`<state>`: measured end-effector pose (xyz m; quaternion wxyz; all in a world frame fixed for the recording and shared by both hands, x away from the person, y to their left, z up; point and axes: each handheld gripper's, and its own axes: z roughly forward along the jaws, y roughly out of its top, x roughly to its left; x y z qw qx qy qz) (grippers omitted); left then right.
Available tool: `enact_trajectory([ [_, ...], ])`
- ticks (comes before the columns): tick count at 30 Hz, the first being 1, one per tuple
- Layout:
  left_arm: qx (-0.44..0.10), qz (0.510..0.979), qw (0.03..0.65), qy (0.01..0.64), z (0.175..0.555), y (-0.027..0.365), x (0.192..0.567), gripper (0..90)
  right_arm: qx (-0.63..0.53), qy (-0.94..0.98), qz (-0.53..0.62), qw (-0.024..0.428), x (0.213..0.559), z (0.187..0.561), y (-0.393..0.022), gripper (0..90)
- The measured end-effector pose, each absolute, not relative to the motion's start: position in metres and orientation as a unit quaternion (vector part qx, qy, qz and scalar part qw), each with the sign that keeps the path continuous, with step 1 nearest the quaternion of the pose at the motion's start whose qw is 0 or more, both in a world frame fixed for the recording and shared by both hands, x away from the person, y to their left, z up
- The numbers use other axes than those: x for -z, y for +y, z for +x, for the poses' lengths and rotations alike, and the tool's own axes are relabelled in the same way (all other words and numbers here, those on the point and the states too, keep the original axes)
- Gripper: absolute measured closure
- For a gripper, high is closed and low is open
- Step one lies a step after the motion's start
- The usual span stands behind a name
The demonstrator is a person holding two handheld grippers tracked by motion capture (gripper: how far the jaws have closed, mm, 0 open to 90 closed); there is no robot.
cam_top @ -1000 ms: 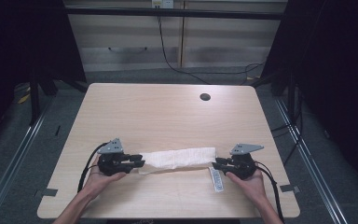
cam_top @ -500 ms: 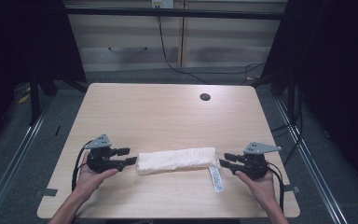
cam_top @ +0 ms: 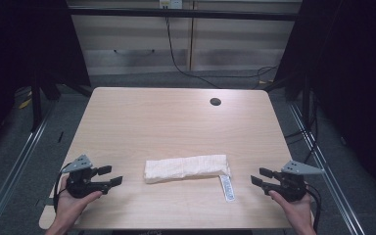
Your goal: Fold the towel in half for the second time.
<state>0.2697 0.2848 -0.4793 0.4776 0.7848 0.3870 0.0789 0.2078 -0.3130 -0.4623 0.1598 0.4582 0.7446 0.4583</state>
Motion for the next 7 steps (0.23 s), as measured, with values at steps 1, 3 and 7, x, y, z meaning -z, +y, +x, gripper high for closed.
enact_trajectory([
  [1, -0.08, 0.783, 0.476, 0.391, 0.269, 0.288, 0.482, 31.5, -0.461, 0.74, 0.462, 0.163, 0.464, 0.206, -0.315, 47.2],
  [3, -0.084, 0.782, 0.475, 0.394, 0.272, 0.29, 0.485, 28.8, -0.461, 0.733, 0.47, 0.168, 0.47, 0.204, -0.318, 46.0],
  [7, -0.073, 0.793, 0.455, 0.397, 0.275, 0.287, 0.495, 23.0, -0.451, 0.734, 0.48, 0.165, 0.477, 0.204, -0.319, 42.1],
])
